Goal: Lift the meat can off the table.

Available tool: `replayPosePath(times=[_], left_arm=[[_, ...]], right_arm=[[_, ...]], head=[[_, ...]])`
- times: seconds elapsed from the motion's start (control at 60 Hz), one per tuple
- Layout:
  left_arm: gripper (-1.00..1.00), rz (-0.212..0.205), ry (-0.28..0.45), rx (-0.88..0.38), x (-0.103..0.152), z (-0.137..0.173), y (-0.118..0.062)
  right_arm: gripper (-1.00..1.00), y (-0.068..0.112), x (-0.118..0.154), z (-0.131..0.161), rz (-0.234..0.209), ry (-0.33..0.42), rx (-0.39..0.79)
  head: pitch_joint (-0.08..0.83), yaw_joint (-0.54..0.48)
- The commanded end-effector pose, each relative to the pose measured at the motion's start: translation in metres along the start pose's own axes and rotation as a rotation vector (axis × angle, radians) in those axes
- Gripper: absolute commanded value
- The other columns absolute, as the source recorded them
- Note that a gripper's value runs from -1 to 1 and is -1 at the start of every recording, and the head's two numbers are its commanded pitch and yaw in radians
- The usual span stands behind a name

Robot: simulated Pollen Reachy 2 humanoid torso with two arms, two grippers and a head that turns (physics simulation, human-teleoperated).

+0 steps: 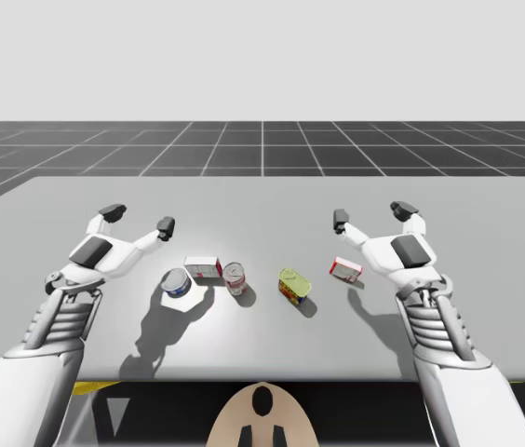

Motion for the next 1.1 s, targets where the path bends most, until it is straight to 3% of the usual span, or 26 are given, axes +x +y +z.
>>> replayPosePath(times=[0.017,0.233,0.717,1.1], left_arm=[[-1.00,-0.014,-0.007,0.006,-0.0004,-0.0001,-0.0007],[-1.00,-0.014,-0.012,0.010,0.0005,0.0003,-0.0005],[-1.00,-0.001,-0.023,0.008,0.0038,0.0016,0.0017],[-1.00,0.024,-0.032,-0.006,0.0081,0.0029,0.0022]], right_arm=[[-1.00,0.0017,-0.0001,0.0020,-0.008,0.001,0.005],[-1.00,0.0013,0.0019,0.0014,0.011,-0.002,0.013],[-1.00,0.0024,0.0031,0.0009,0.032,-0.004,-0.005],[-1.00,0.0047,0.0047,0.0026,0.040,-0.014,-0.003]], head=[[0.013,0.00],[0.128,0.02],[0.552,0.01],[0.693,-0.11]])
